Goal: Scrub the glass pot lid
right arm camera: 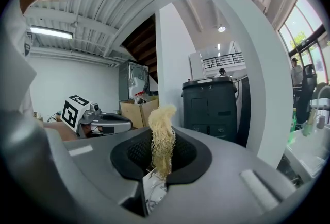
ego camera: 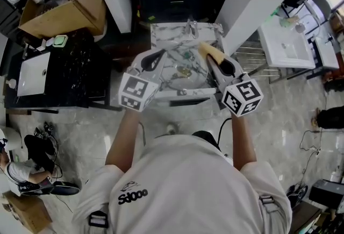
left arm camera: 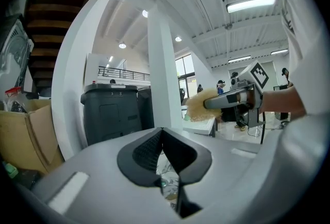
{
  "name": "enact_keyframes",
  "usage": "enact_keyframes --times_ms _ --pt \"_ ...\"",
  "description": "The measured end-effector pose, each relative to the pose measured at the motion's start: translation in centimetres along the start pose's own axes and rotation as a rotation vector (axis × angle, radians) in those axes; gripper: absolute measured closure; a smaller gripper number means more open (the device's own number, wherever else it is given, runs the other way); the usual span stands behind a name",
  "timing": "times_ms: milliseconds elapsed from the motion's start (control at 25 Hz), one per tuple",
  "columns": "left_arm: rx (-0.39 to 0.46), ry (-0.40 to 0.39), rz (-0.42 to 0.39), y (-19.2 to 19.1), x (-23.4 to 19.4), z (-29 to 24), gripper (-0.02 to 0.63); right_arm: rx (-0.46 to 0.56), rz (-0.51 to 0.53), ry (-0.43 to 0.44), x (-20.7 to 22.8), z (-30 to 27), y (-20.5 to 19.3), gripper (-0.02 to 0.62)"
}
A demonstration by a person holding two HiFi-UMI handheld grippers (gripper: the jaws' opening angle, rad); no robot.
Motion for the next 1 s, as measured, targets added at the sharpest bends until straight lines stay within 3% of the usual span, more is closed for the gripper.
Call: enact_keyframes --times_ms 320,760,1000 --pt "-0.049 0.024 0.019 -2.1 -0.6 -0.8 0.597 -0.047 0.009 0.015 1.2 -2.5 -1.6 0.546" --pt "-0.15 0.123 0.056 -4.6 -1.3 -3.1 0.597 -0.169 0.001 0.091 5.6 -7.3 -6.5 0.548" --pt "-0.203 0.201 0.083 -6.0 -1.6 -5.4 0.597 -0.215 -0.098 0.121 9.5 -9.7 -8.5 0.546"
Point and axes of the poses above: the fingertips, and each gripper's own axes: z backward along the fingers, x to its right, y out of its top, the point moved 2 cm from there along z, backward along the fingers, and after that the axes turned 8 degrees about -z, right-handed, at the moved point
